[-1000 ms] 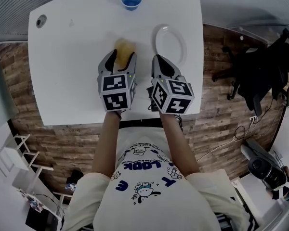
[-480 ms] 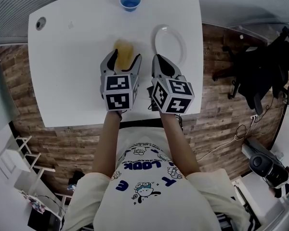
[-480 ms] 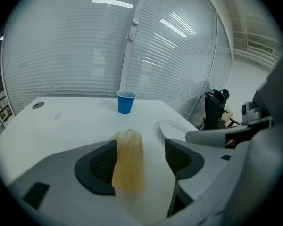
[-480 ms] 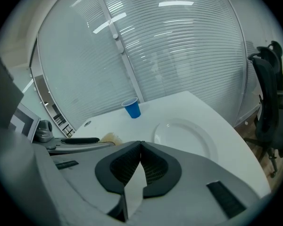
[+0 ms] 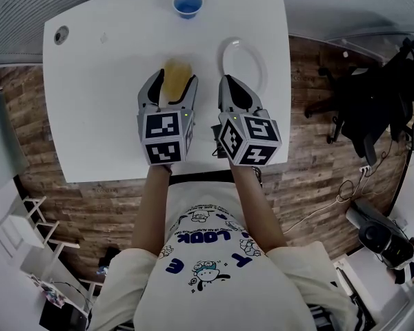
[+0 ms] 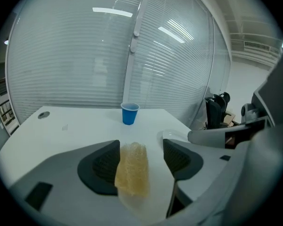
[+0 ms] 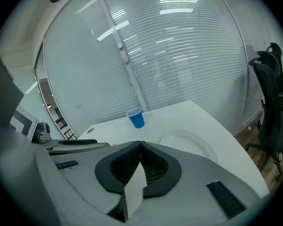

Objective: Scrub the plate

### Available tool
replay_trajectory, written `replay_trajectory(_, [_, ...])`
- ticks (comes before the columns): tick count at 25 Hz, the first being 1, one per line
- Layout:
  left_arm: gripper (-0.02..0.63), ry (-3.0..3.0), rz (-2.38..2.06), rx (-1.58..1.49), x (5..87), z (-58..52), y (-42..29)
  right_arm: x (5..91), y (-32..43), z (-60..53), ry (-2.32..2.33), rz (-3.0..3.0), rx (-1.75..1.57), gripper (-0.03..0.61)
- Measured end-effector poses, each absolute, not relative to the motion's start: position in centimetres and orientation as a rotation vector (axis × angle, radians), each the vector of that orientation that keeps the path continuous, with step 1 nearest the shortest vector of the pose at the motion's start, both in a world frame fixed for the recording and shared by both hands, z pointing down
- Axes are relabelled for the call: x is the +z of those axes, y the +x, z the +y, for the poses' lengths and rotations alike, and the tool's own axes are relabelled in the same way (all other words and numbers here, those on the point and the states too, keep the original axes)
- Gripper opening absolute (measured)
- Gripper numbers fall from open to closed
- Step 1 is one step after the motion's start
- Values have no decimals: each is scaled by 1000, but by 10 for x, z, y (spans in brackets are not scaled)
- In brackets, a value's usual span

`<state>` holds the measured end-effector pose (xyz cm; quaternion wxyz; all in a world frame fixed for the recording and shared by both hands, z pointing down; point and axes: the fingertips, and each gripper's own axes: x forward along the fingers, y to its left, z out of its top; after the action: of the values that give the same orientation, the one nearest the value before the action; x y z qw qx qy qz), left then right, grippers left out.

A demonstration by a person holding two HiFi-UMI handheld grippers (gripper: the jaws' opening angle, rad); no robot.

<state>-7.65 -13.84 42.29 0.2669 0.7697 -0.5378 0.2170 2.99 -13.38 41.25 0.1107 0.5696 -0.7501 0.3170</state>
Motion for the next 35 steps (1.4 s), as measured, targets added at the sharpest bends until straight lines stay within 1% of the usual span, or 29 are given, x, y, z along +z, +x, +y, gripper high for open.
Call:
replay_trajectory(3, [285, 2099, -1482, 558, 408, -142, -79, 393, 29, -140, 1694, -2253, 863, -6])
replay_trajectory(5, [253, 2133, -1489, 522, 394, -144, -78, 379, 29, -143, 1714, -2283, 801, -6])
replay_trajectory(7, [250, 2173, -1504, 478, 379, -146, -77, 367, 30, -146, 1734, -2310, 738, -6])
replay_trajectory(8, [223, 2190, -1524, 454, 371, -147, -77, 362, 30, -147, 1744, -2324, 713, -6])
replay_trajectory(10, [150, 2225, -1588, 403, 353, -149, -79, 351, 29, -148, 1760, -2358, 672, -6])
replay_trajectory(12, [104, 2264, -1655, 367, 337, -151, -81, 339, 26, -149, 1764, -2404, 638, -6])
replay_trajectory(13, [86, 2285, -1683, 361, 330, -152, -81, 333, 23, -149, 1753, -2435, 618, -6])
replay_trajectory(15, [78, 2321, -1729, 361, 318, -151, -80, 320, 15, -149, 1713, -2510, 571, -6])
replay_trajectory(18, [41, 2355, -1786, 333, 301, -149, -79, 303, 7, -149, 1690, -2562, 494, -6])
replay_trajectory(21, [29, 2370, -1832, 295, 288, -146, -82, 293, 3, -148, 1706, -2575, 429, -6])
replay_trajectory(27, [29, 2370, -1885, 243, 278, -145, -90, 286, 2, -146, 1729, -2573, 401, -6])
replay_trajectory(35, [29, 2364, -1872, 253, 281, -147, -86, 282, 3, -148, 1728, -2553, 342, -9])
